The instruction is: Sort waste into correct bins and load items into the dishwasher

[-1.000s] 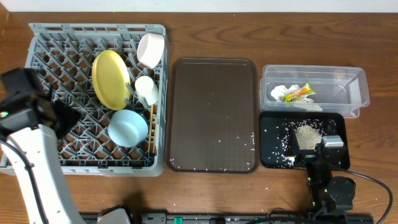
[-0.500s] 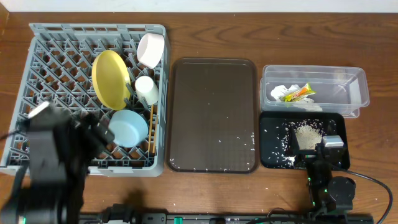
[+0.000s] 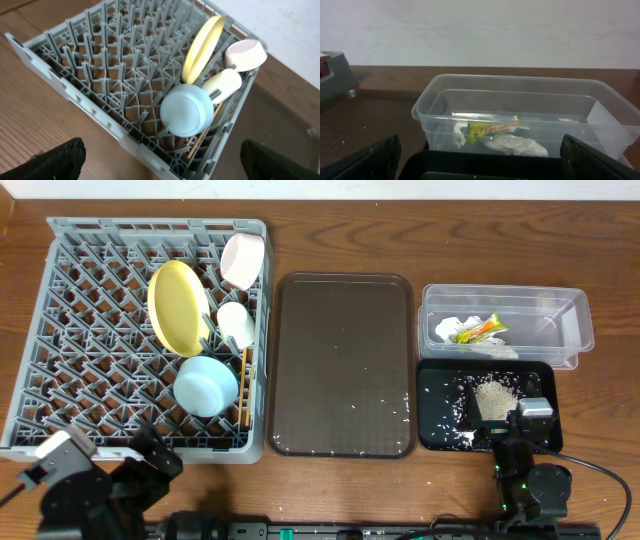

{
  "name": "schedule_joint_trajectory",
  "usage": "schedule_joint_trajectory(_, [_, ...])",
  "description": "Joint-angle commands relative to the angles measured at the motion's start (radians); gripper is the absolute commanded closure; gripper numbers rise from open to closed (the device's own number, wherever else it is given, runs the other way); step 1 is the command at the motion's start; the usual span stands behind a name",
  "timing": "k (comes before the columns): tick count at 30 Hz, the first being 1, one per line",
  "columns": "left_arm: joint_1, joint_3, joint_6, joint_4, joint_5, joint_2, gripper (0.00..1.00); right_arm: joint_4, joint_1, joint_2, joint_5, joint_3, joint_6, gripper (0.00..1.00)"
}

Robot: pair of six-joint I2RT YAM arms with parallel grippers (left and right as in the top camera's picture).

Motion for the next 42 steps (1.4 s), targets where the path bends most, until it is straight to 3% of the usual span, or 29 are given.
schedule_joint_trajectory(1, [-0.004, -0.146, 0.011, 0.115, -0.019, -0.078, 0.00, -0.005, -0.012, -0.006, 0.010, -0.001, 0.013, 0.01])
schedule_joint_trajectory(6, [-0.004, -0.417, -0.051, 0.521, 0.043, -0.176, 0.00, -0.005, -0.012, -0.006, 0.010, -0.001, 0.014, 0.01])
schedule_joint_trajectory(14, [-0.004, -0.863, -0.056, 1.371, 0.220, -0.260, 0.00, -0.005, -0.012, -0.006, 0.010, -0.002, 0.013, 0.01])
schedule_joint_trajectory(19, [-0.005, -1.047, -0.058, 1.621, 0.224, -0.314, 0.00, -0.005, -0.012, -0.006, 0.010, -0.001, 0.013, 0.01])
schedule_joint_trajectory(27, [-0.005, -1.170, -0.023, 1.648, 0.179, -0.394, 0.00, -0.005, -0.012, -0.006, 0.010, -0.001, 0.014, 0.01])
schedule_joint_trajectory(31, [-0.025, -1.175, 0.065, 1.597, 0.179, -0.425, 0.00, -0.005, -0.012, -0.006, 0.010, -0.001, 0.013, 0.01])
schedule_joint_trajectory(42, [-0.134, -1.175, 0.289, 1.239, 0.180, -0.475, 0.00, -0.005, -0.012, -0.006, 0.010, -0.001, 0.013, 0.01])
